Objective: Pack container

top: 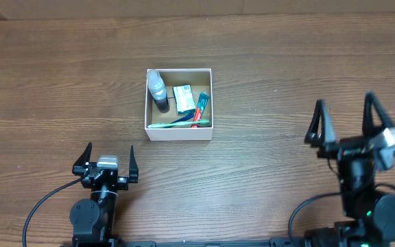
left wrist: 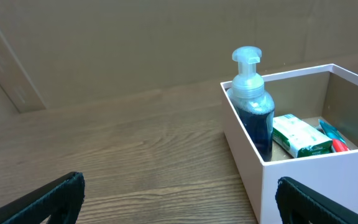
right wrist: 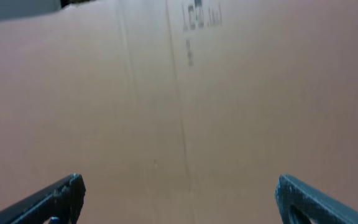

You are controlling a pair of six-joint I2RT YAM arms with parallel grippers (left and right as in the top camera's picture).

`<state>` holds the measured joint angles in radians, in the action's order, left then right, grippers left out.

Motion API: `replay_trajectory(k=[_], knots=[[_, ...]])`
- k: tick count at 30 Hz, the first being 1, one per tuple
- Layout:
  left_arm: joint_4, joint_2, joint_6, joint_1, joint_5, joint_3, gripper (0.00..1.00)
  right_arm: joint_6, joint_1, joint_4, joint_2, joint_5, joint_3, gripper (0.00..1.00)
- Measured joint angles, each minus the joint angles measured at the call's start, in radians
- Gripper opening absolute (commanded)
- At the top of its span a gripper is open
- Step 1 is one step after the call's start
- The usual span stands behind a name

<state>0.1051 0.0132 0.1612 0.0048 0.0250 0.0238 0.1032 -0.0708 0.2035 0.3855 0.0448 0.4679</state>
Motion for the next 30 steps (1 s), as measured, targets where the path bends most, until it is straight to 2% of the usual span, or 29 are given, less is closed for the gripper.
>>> replay_trajectory(k=[6, 18, 30], knots=[[0.0, 0.0, 0.0, 0.0, 0.0, 0.0, 1.0, 0.0, 0.005, 0.021, -0.175, 0.01, -0.217, 1.0], [0.0, 0.0, 0.0, 0.0, 0.0, 0.0, 1.0, 0.0, 0.005, 0.0, -0.329, 0.031, -0.435, 1.0], [0.0, 0.0, 0.0, 0.0, 0.0, 0.0, 1.0, 0.0, 0.005, -0.286, -0.371, 0.029, -0.449, 1.0]])
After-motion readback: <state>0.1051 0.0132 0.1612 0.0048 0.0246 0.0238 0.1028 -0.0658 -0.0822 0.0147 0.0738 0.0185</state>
